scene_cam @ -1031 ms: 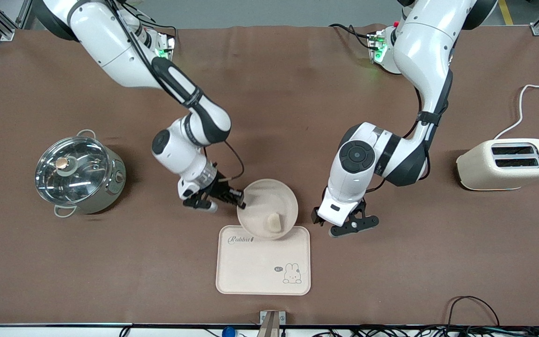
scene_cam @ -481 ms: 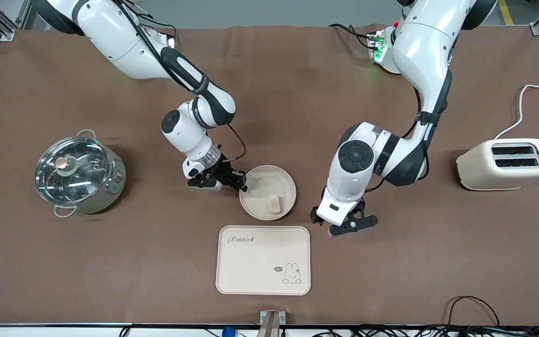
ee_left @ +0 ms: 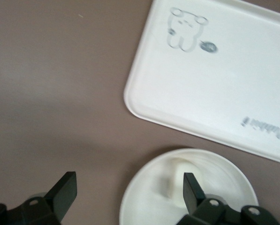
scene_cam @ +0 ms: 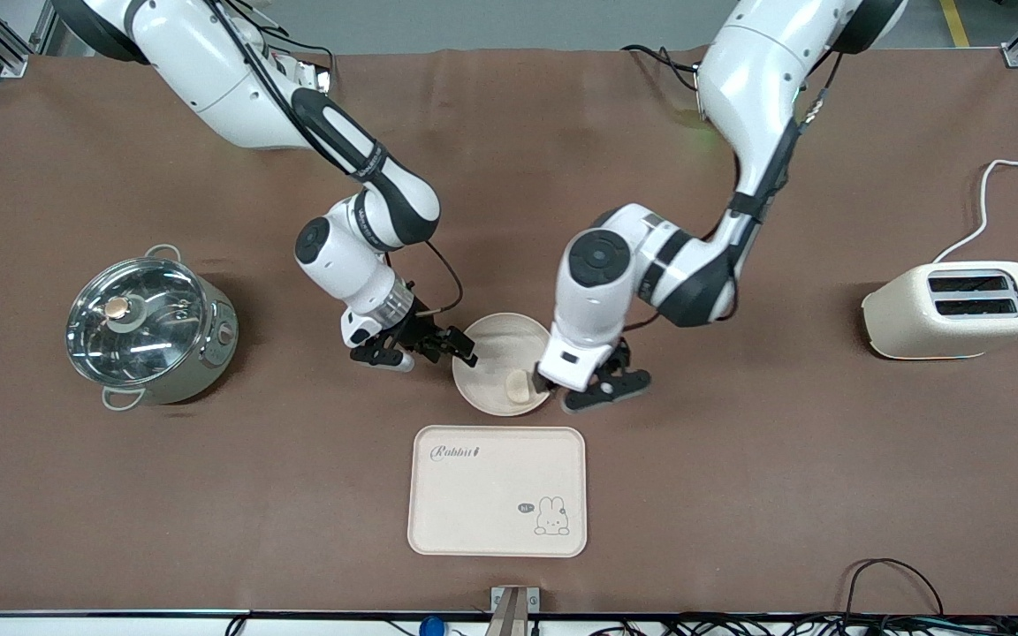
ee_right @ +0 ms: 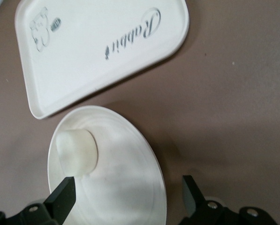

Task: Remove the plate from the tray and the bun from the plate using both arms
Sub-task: 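Open the right gripper and withdraw while the left gripper reaches the bun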

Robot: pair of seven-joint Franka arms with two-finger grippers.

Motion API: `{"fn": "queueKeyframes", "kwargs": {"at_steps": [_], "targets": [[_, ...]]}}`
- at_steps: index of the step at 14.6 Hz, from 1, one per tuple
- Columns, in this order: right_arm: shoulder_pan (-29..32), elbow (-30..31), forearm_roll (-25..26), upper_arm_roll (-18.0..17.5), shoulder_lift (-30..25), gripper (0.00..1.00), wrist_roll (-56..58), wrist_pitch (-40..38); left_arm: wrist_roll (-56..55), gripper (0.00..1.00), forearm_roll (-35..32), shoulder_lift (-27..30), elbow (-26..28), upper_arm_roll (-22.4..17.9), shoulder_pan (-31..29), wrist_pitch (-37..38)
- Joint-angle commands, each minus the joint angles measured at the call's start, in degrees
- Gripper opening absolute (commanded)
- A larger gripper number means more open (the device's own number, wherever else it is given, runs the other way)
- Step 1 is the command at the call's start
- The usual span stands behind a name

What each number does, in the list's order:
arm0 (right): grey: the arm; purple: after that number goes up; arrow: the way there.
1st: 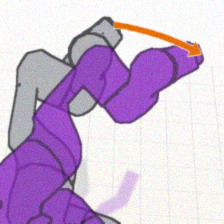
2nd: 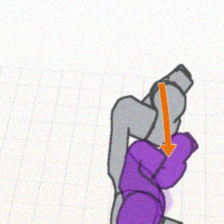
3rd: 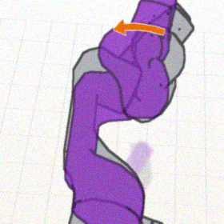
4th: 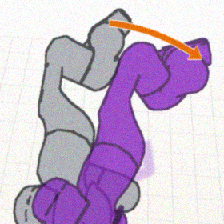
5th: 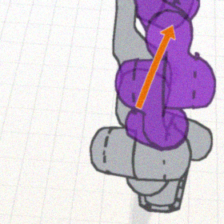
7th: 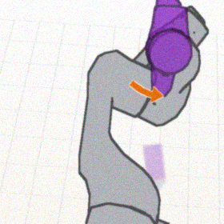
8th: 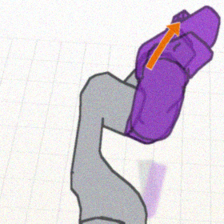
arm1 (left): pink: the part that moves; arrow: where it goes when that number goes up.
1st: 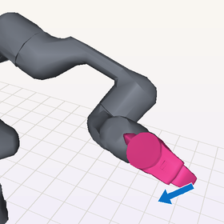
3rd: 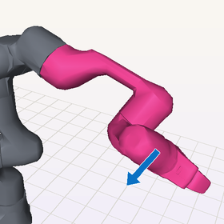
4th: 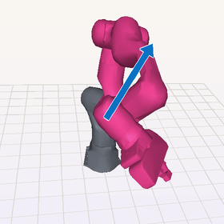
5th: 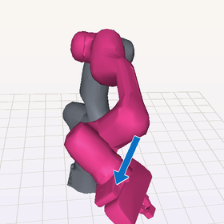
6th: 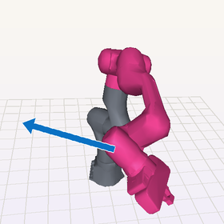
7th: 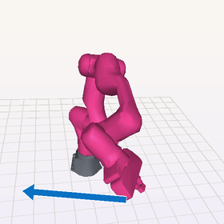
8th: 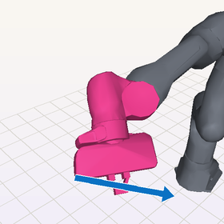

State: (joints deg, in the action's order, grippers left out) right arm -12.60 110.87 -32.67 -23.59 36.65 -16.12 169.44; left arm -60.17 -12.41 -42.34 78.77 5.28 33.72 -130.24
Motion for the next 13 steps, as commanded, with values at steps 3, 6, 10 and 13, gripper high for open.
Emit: {"fn": "queueKeyframes", "kwargs": {"at_steps": [3,6,10,13], "targets": [[3.5,-4.9,1.9,4.8,-6.5,1.0,-0.2,-26.1,-3.0,1.0,-1.1,-4.9,-0.5,-0.8,2.7,-6.9],[7.1,-3.5,9.2,7.7,-13.9,1.0,2.2,-34.5,-6.2,1.0,-1.9,-6.9,-0.6,-1.0,4.3,-9.3],[15.5,-8.4,21.6,9.3,-19.4,1.0,6.4,-50.1,-6.3,1.0,-2.0,-8.8,-0.7,-1.1,4.9,-13.5],[19.9,-16.2,28.7,9.2,-20.1,1.0,9.2,-65.0,-6.2,1.0,-2.1,-10.5,-0.8,-2.6,5.2,-16.2]]}}
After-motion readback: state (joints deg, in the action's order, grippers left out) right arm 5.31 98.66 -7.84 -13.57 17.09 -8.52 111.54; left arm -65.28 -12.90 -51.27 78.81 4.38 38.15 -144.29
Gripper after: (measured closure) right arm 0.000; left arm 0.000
